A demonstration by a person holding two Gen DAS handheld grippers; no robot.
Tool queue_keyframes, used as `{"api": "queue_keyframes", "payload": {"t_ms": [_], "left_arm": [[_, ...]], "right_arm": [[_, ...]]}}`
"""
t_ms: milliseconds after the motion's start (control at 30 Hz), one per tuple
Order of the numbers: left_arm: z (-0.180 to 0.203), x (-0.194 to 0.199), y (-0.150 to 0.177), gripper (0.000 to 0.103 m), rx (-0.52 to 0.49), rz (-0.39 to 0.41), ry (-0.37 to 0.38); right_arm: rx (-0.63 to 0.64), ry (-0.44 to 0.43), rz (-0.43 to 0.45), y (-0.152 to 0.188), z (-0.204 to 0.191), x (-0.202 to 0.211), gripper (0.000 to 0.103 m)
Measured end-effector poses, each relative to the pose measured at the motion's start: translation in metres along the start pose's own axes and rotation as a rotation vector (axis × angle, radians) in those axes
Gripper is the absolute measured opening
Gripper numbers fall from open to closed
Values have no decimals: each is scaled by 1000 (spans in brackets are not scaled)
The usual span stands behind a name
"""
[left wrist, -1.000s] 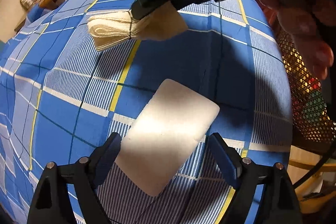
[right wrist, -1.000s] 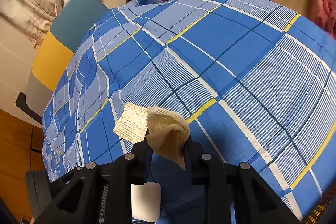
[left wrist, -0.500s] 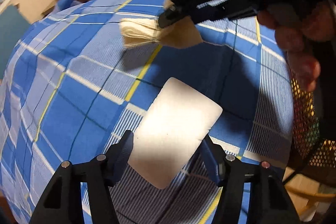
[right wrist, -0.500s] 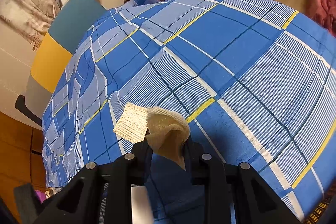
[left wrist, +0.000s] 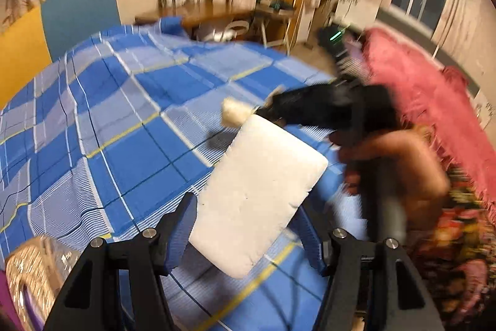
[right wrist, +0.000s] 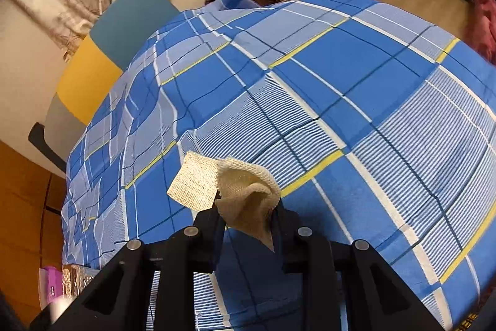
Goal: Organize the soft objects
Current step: 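Lift the cloth with the right gripper while the left holds the sponge, then carry the white sponge into the gold tray and open the left gripper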
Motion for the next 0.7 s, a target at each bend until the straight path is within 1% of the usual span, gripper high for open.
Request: {"api": "queue_keyframes", "payload": {"t_ms": [100, 233, 333, 467, 633, 700], "left_arm": [[4, 35, 8, 63, 40, 68, 35], [3, 78, 26, 63, 74, 119, 72], [-7, 109, 41, 63, 91, 150, 67], [-33, 151, 66, 63, 147, 196, 33], [-71, 211, 103, 63, 223, 262, -55], [-94, 229, 120, 64, 273, 279, -94]], "right_arm": [[31, 6, 15, 3, -7, 1, 26], [78, 18, 41, 6, -16, 4, 26], [101, 13, 44, 9, -21, 3, 26], [133, 16, 63, 11, -27, 5, 26], [152, 12, 92, 16, -32, 11, 26], [149, 11, 108, 18, -33, 15, 26]]}}
Point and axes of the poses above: each gripper's, at about its wrist camera, not at the fingertips, and x roughly against the way its jaws point, z to its right, y to its underside, the point moved 1 cm from there along -x, roughly the way its jaws point, and after that the axes turned 5 degrees about -x, right-handed, at the moved point
